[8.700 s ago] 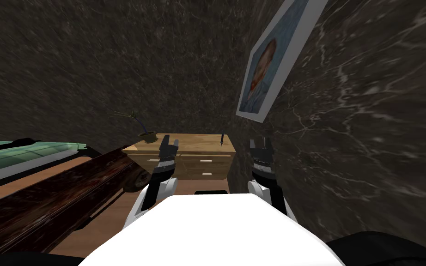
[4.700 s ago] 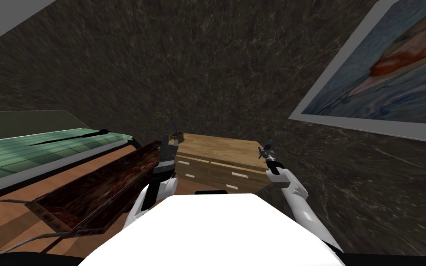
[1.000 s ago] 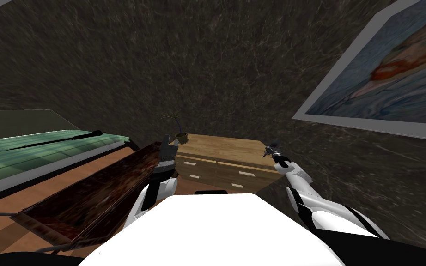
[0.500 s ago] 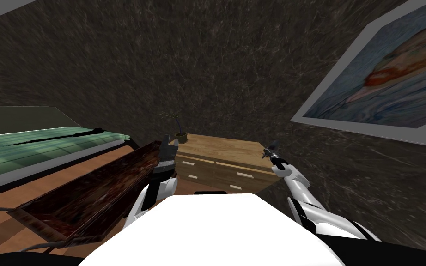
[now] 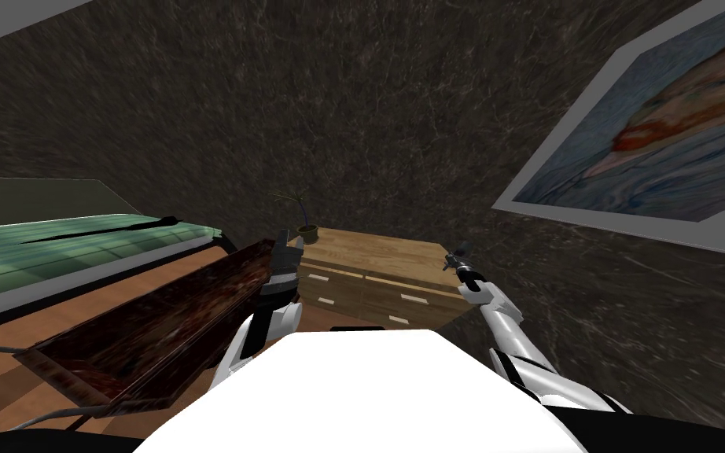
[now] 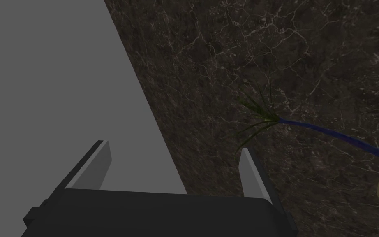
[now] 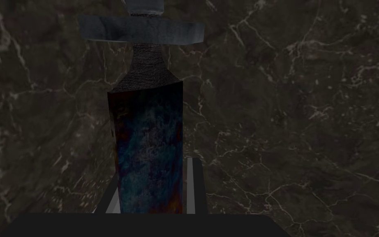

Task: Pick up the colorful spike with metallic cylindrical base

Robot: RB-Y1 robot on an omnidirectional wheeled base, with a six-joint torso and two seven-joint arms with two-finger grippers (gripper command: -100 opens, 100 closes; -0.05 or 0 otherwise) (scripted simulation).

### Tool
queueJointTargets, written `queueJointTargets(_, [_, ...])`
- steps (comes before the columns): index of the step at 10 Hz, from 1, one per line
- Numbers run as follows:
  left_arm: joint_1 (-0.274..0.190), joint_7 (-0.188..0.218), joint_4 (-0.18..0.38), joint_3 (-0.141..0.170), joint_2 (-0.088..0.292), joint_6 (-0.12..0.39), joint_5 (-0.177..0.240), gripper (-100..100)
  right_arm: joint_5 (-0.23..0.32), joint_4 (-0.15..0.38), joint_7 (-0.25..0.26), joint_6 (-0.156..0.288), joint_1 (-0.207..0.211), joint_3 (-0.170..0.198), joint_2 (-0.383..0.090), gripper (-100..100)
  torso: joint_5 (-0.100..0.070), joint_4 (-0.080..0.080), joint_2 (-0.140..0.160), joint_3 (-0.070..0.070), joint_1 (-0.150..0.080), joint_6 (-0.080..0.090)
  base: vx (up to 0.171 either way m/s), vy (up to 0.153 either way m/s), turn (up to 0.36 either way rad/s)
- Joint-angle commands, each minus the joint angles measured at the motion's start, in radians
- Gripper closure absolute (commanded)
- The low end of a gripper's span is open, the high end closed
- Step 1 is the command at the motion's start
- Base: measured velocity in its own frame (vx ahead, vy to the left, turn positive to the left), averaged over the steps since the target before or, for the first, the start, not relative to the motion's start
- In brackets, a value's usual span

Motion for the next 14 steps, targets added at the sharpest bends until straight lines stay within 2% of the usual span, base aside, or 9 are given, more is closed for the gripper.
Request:
queueJointTargets(1, [0.0, 0.0, 0.0, 0.0, 0.0, 0.0, 0.0, 0, 0.0, -0.05, -0.007, 0.031, 0.03, 0.006, 0.012, 100, 0.0, 0.0, 0.0, 0.0, 0.0, 0.0, -0.005, -0.044, 0.024])
queueJointTargets(3, [0.0, 0.0, 0.0, 0.0, 0.0, 0.0, 0.0, 0, 0.0, -0.083, -0.007, 0.031, 0.03, 0.006, 0.012, 100, 0.0, 0.0, -0.001, 0.0, -0.001, 0.001, -0.002, -0.014, -0.008])
queueJointTargets(4, [0.0, 0.0, 0.0, 0.0, 0.0, 0.0, 0.0, 0, 0.005, -0.12, -0.01, 0.075, 0.072, 0.011, 0.042, 100, 0.0, 0.0, -0.001, 0.0, 0.0, 0.0, 0.002, -0.037, 0.029])
queueJointTargets(6, [0.0, 0.0, 0.0, 0.0, 0.0, 0.0, 0.0, 0, 0.005, -0.169, -0.01, 0.075, 0.072, 0.011, 0.042, 100, -0.001, 0.0, -0.001, -0.001, -0.003, 0.001, -0.001, -0.038, 0.009])
queueJointTargets(7, [0.0, 0.0, 0.0, 0.0, 0.0, 0.0, 0.0, 0, 0.01, -0.204, -0.014, 0.12, 0.114, 0.016, 0.071, 100, -0.001, 0.0, -0.001, 0.0, -0.002, 0.001, 0.0, -0.045, 0.027])
queueJointTargets(9, [0.0, 0.0, 0.0, 0.0, 0.0, 0.0, 0.0, 0, 0.01, -0.256, -0.014, 0.12, 0.114, 0.016, 0.071, 100, -0.001, 0.0, -0.001, 0.0, -0.003, 0.002, -0.003, -0.034, 0.003])
queueJointTargets(10, [0.0, 0.0, 0.0, 0.0, 0.0, 0.0, 0.0, 0, 0.015, -0.282, -0.017, 0.164, 0.156, 0.021, 0.1, 100, 0.0, 0.001, -0.001, 0.0, -0.002, 0.001, 0.004, -0.047, 0.034])
queueJointTargets(12, [0.0, 0.0, 0.0, 0.0, 0.0, 0.0, 0.0, 0, 0.015, -0.342, -0.017, 0.164, 0.156, 0.021, 0.1, 100, -0.001, 0.0, -0.001, 0.0, -0.003, 0.002, 0.0, -0.034, 0.001])
queueJointTargets(14, [0.0, 0.0, 0.0, 0.0, 0.0, 0.0, 0.0, 0, 0.02, -0.408, -0.02, 0.209, 0.197, 0.025, 0.13, 100, -0.002, 0.0, 0.0, 0.0, -0.003, 0.002, -0.004, -0.049, 0.026])
